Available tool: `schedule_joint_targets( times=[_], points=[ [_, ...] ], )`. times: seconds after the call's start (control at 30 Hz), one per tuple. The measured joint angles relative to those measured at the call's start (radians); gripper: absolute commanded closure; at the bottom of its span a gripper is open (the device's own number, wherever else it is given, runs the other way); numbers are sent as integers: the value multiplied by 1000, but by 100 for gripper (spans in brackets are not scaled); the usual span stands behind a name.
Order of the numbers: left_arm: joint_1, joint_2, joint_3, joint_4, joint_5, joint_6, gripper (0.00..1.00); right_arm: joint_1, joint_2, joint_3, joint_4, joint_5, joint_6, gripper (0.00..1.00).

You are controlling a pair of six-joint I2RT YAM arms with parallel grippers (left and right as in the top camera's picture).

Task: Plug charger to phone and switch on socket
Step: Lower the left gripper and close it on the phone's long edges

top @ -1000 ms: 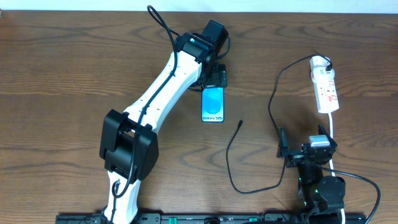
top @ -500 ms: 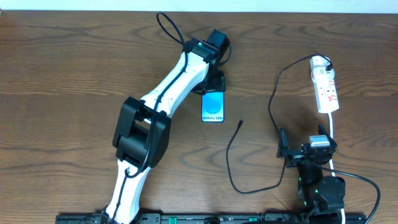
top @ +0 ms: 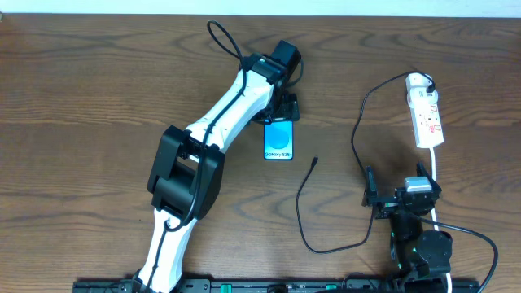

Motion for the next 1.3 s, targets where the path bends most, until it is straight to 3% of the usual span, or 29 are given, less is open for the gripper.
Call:
schedule_joint_targets(
  times=[0.33, 0.7, 1.3],
  points=[
    [-66, 0, -21, 68, -30, -5, 1, 0, 0, 0, 0, 0, 0, 1],
    [-63, 103, -25, 87, -35, -8, 1, 0, 0, 0, 1, 0, 0, 1],
    [-76, 102, -25, 94, -31, -21, 1, 0, 0, 0, 0, 0, 0, 1]
  ],
)
